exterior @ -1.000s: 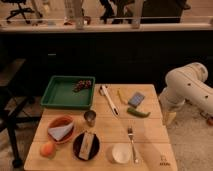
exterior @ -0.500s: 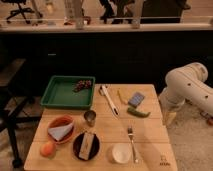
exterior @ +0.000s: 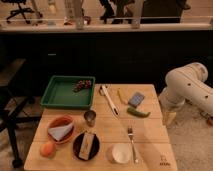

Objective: Place banana in paper cup

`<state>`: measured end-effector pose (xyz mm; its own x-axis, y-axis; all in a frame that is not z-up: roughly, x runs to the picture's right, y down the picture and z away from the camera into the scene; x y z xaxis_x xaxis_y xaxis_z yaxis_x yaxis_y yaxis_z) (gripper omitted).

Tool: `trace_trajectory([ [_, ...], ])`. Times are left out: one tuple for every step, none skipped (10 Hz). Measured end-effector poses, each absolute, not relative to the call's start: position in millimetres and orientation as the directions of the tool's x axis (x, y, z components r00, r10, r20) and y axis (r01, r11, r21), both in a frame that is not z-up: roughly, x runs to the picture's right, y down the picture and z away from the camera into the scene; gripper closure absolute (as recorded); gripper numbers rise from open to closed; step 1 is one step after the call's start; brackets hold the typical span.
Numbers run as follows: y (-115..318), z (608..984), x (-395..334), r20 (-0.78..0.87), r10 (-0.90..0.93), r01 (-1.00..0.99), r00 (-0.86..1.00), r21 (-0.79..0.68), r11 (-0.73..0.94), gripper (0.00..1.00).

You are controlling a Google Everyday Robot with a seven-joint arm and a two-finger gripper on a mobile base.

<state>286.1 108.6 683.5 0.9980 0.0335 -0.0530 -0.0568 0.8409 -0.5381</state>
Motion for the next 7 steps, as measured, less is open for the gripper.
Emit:
trace_trajectory([
  [108.6,683.5,286.1,-0.053,0.034,-0.057,0.998,-0.538,0.841,0.2],
  [108.6,683.5,286.1,-0.053,0.034,-0.057,0.998,-0.538,0.841,0.2],
  [108.6,683.5,286.1,-0.053,0.034,-0.057,0.998,-0.538,0.841,0.2],
  [108.6,683.5,286.1,-0.053,0.034,-0.057,0.998,-0.538,0.841,0.2],
  [108.6,683.5,286.1,-0.053,0.034,-0.057,0.998,-0.538,0.841,0.2],
  [108.4,683.6,286.0,-0.052,0.033,-0.056,0.998,-0.537,0.842,0.2],
  [107.1,683.8,285.4,-0.052,0.022,-0.046,0.998,-0.529,0.848,0.2],
])
